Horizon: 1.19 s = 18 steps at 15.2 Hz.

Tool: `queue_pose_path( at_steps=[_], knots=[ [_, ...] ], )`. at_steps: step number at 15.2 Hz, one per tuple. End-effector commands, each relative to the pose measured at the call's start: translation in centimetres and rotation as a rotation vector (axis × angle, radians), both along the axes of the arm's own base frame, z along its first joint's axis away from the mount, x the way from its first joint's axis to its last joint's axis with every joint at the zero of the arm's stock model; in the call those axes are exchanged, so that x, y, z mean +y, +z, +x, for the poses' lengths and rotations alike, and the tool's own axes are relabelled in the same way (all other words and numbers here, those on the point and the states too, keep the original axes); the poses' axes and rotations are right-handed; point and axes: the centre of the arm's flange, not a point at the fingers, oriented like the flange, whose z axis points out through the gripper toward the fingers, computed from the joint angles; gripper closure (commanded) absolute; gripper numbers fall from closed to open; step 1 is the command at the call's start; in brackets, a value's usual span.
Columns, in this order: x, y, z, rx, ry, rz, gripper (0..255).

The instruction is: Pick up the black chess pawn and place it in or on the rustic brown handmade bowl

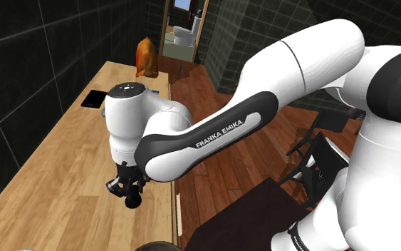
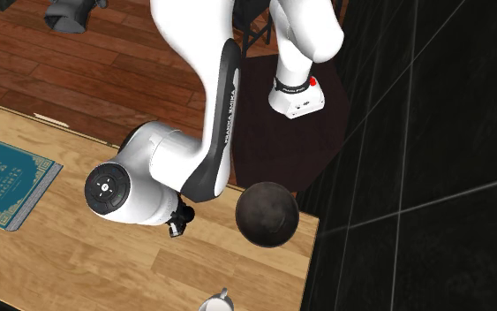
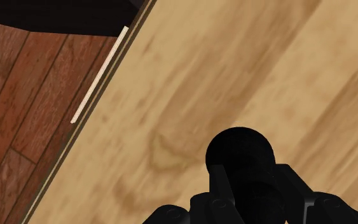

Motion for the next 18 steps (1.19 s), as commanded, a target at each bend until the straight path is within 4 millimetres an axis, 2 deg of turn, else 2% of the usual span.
queue_pose_path(
  at_steps=[1,18],
  knots=[
    [0.1,1.1,-0.1,0.0,0.0,0.0,255],
    [0.1,10.1,-0.1,0.0,0.0,0.0,255]
  ],
)
